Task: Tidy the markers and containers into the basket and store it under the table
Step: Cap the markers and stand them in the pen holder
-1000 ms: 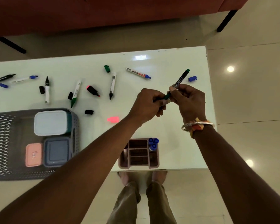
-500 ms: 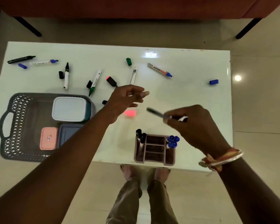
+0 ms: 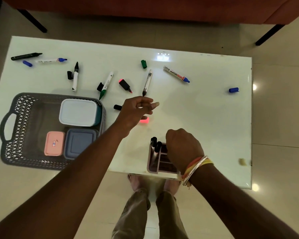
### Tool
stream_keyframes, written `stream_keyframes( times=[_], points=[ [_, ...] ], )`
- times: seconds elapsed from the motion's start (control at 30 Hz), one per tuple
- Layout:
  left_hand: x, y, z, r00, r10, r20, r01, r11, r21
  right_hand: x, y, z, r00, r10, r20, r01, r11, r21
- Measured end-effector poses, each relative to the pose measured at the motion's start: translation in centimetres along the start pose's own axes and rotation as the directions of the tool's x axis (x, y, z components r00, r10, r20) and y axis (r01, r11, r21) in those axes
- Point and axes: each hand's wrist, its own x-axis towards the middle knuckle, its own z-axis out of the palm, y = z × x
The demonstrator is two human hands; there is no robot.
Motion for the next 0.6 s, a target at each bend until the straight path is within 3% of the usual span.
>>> stream_keyframes(
  times=[0.2, 0.3, 0.4, 0.47, 0.53, 0.6],
  points=[
    [0.8, -0.6, -0.2, 1.000, 0.009, -0.008, -0.009, 0.999, 0.037, 1.3, 0.8, -0.9, 0.991, 0.033, 0.128, -0.062, 0.970, 0.236],
    [1.6, -0.6, 0.3, 0.999, 0.033, 0.014, -0.034, 0.995, 0.090, 2.2, 2.8, -3.9, 0.973, 0.037, 0.229, -0.150, 0.853, 0.500],
    [3.1, -0.3, 1.2, 0.996, 0.079, 0.043, -0.086, 0.978, 0.192, 4.6, 6.0, -5.5, 0.979, 0.181, 0.091, -0.188, 0.650, 0.736],
    [4.4, 0.2, 2.4, 0.987, 0.132, 0.093, -0.156, 0.926, 0.345, 7.4, 9.3, -4.5, 0.941, 0.339, -0.010, -0.208, 0.601, 0.772],
    [5.7, 0.9, 3.7, 0.970, 0.181, 0.165, -0.240, 0.840, 0.487, 10.1, 13.1, -2.6, 0.888, 0.453, -0.079, -0.259, 0.635, 0.727],
    [7.3, 1.8, 4.9, 0.941, 0.249, 0.230, -0.338, 0.744, 0.577, 12.0, 17.0, -1.0, 0.844, 0.493, -0.209, -0.286, 0.744, 0.604]
  ],
)
